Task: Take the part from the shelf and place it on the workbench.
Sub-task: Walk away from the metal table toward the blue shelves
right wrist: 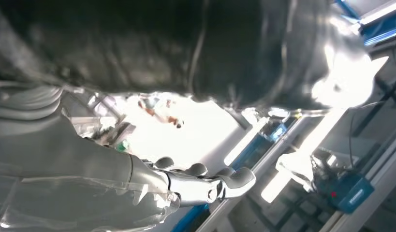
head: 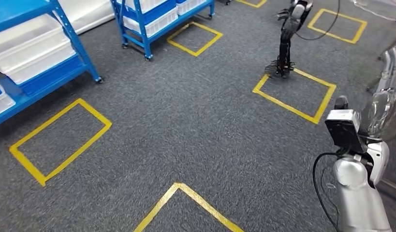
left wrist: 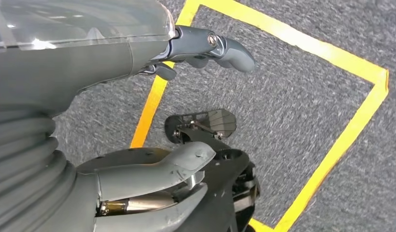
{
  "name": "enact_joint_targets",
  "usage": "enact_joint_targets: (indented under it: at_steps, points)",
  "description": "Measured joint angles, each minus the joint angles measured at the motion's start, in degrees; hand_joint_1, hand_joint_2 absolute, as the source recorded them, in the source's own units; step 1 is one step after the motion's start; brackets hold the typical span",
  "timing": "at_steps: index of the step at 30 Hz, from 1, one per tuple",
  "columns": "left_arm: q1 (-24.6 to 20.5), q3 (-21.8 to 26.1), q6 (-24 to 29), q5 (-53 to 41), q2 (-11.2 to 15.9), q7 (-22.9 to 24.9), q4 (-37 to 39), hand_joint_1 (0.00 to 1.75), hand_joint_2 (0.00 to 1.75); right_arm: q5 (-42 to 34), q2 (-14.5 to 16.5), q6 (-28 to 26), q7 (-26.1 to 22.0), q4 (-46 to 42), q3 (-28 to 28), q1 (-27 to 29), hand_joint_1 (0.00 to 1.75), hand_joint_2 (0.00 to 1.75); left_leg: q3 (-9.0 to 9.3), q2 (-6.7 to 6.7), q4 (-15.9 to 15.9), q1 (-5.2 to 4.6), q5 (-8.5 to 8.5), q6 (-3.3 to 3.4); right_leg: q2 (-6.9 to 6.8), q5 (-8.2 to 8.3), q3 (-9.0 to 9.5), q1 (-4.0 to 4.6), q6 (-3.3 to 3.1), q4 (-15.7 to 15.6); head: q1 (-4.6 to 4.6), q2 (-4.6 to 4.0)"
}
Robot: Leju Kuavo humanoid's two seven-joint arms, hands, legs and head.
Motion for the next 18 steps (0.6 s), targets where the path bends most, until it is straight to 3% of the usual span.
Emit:
enact_joint_targets:
  at_steps: [2, 3, 4, 6, 8, 9, 10, 11, 13, 15, 17, 18]
  points:
    - [0.1, 0.0, 0.0, 0.0, 0.0, 0.0, 0.0, 0.00, 1.75, -0.4, 0.0, 0.0, 0.0, 0.0, 0.0, 0.1, 0.00, 0.00, -0.37, -1.09, -0.1, 0.22, 0.27, -0.78, -1.13, 0.13, 0.16, 0.12, -0.51, -0.3, 0.01, 0.00]
    - [0.1, 0.0, 0.1, 0.0, 0.0, 0.0, 0.0, 0.00, 1.75, -0.7, 0.0, -0.1, 0.0, -0.1, 0.0, 0.1, 0.00, 0.00, -0.52, -0.43, 0.1, 0.16, 0.09, -1.10, -1.86, 0.25, 0.38, 0.07, -0.87, -0.6, -0.02, 0.00]
    - [0.1, 0.0, 0.1, 0.0, 0.1, 0.0, 0.0, 0.00, 1.75, -0.8, 0.1, -0.1, 0.0, -0.1, 0.0, 0.1, 0.00, 0.00, -1.01, 0.99, 1.1, 0.07, -0.64, -1.40, -2.64, 0.36, 0.62, 0.00, -1.32, -0.8, -0.09, 0.00]
    - [0.0, 0.0, 0.2, -0.1, 0.1, 0.0, 0.0, 0.00, 1.75, -1.1, 0.1, -0.2, -0.1, -0.1, 0.0, 0.3, 0.00, 0.00, -3.57, 4.73, 6.7, 0.00, -3.78, -1.78, -4.32, 0.44, 0.94, 0.12, -1.92, -1.2, -0.22, 0.00]
    - [-0.1, 0.0, 0.2, -0.1, 0.1, 0.0, 0.0, 0.00, 1.75, -1.4, 0.1, -0.3, -0.2, -0.1, 0.0, 0.6, 0.00, 0.00, -6.99, 6.14, 13.9, 0.23, -6.87, -2.03, -6.07, 0.34, 0.97, 0.33, -2.19, -1.1, -0.26, 0.00]
    - [-0.1, 0.0, 0.2, -0.1, 0.1, 0.0, 0.0, 0.00, 1.75, -1.6, 0.2, -0.3, -0.3, -0.1, 0.0, 0.7, 0.00, 0.00, -7.75, 6.31, 15.6, 0.32, -7.16, -2.12, -6.92, 0.26, 0.97, 0.37, -2.23, -1.1, -0.27, 0.00]
    - [0.0, 0.0, 0.2, -0.1, 0.1, 0.0, 0.0, 0.00, 1.75, -1.8, 0.2, -0.4, -0.4, -0.1, 0.0, 0.9, 0.00, 0.00, -7.43, 6.48, 15.2, 0.37, -6.42, -2.18, -7.72, 0.18, 0.99, 0.38, -2.20, -1.0, -0.27, 0.00]
    - [0.0, 0.0, 0.2, -0.2, 0.1, 0.0, 0.0, 0.00, 1.75, -2.0, 0.2, -0.4, -0.5, -0.1, 0.0, 0.9, 0.00, 0.00, -5.95, 6.81, 12.7, 0.41, -4.86, -2.15, -8.47, 0.05, 1.04, 0.37, -2.11, -0.9, -0.27, 0.00]
    - [0.0, 0.0, 0.3, -0.3, 0.1, 0.0, 0.0, 0.00, 1.75, -2.2, 0.3, -0.4, -0.7, -0.1, 0.0, 1.0, 0.00, 0.00, -1.54, 8.93, 4.8, 0.13, -1.85, -1.84, -9.77, -0.29, 1.22, 0.56, -1.70, -0.7, -0.28, 0.00]
    - [-0.2, 0.0, 0.3, -0.3, 0.1, 0.0, 0.0, 0.00, 1.75, -2.4, 0.3, -0.4, -0.8, -0.2, 0.0, 1.1, 0.00, 0.00, 0.71, 10.54, 0.5, -0.29, -0.98, -1.28, -10.84, -0.57, 1.42, 0.92, -1.12, -0.7, -0.19, 0.00]
    - [-0.1, 0.0, 0.3, -0.3, 0.1, 0.0, 0.0, 0.00, 1.75, -2.6, 0.4, -0.3, -0.9, -0.3, -0.1, 1.1, 0.00, 0.00, 0.64, 9.70, 0.0, -0.47, -0.99, -0.64, -12.01, -0.63, 1.71, 1.10, -0.57, -0.9, -0.12, 0.00]
    - [0.0, 0.0, 0.4, -0.3, 0.1, 0.0, 0.0, 0.00, 1.75, -2.6, 0.5, -0.3, -0.9, -0.3, -0.1, 1.1, 0.00, 0.00, 0.69, 9.03, -0.3, -0.40, -0.82, -0.30, -11.87, -0.85, 1.88, 0.99, -0.25, -0.8, -0.13, 0.00]
